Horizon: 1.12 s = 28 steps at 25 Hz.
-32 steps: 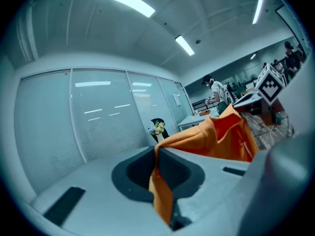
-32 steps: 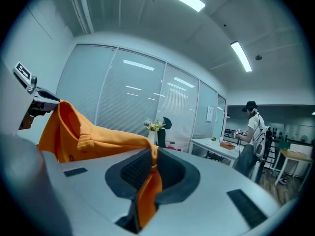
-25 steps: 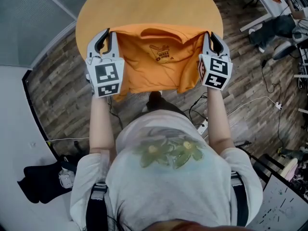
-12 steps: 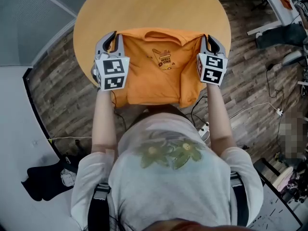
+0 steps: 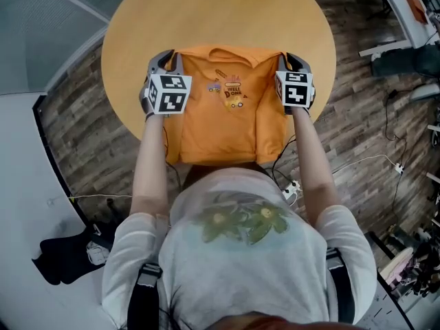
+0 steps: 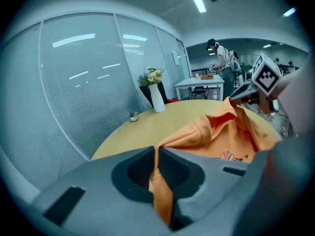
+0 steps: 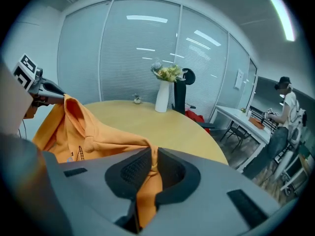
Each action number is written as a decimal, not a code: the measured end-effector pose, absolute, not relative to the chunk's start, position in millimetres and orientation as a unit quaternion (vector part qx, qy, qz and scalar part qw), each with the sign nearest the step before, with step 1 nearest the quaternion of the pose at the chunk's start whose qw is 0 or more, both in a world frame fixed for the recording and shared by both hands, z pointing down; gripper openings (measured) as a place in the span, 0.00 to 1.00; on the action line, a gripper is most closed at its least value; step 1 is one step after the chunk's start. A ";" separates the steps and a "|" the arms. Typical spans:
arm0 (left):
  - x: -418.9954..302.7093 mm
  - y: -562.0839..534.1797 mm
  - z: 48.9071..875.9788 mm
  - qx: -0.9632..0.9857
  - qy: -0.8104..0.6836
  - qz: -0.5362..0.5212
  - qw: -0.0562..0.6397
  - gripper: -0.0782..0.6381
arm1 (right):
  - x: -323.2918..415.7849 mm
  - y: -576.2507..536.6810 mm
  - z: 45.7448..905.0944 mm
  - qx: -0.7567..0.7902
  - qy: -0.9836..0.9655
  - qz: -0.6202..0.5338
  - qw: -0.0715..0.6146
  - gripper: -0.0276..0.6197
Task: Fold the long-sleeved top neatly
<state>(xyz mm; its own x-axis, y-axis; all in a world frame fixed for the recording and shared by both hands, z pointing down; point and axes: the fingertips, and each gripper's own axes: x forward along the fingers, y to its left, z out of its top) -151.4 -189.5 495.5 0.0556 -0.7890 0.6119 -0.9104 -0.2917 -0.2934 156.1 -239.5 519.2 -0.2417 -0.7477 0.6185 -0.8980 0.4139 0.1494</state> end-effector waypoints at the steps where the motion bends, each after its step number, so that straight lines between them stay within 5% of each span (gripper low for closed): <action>1: -152.3 -193.6 503.3 0.720 -0.587 0.360 0.092 0.15 | 154.4 -245.0 527.0 0.521 -0.780 0.122 0.325 0.12; 22: -175.4 -245.5 647.5 0.689 -0.500 0.494 0.176 0.15 | 134.5 -311.0 639.9 0.424 -0.777 0.167 0.435 0.12; 24: -177.0 -244.8 655.2 0.689 -0.496 0.496 0.184 0.15 | 130.9 -310.3 630.1 0.415 -0.786 0.147 0.434 0.17; 26: -179.0 -246.8 657.8 0.690 -0.496 0.491 0.193 0.15 | 122.9 -311.3 615.1 0.402 -0.800 0.101 0.433 0.32; 28: -179.9 -249.5 657.1 0.692 -0.494 0.487 0.198 0.15 | 105.4 -310.0 600.5 0.368 -0.824 0.046 0.428 0.33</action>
<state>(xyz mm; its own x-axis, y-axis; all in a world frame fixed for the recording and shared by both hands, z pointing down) -179.9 -249.5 657.1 0.0359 -0.4913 0.8702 -0.8773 -0.4326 -0.2080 105.4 -310.0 600.5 -0.3628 -0.5682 0.7386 -0.6462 0.7245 0.2399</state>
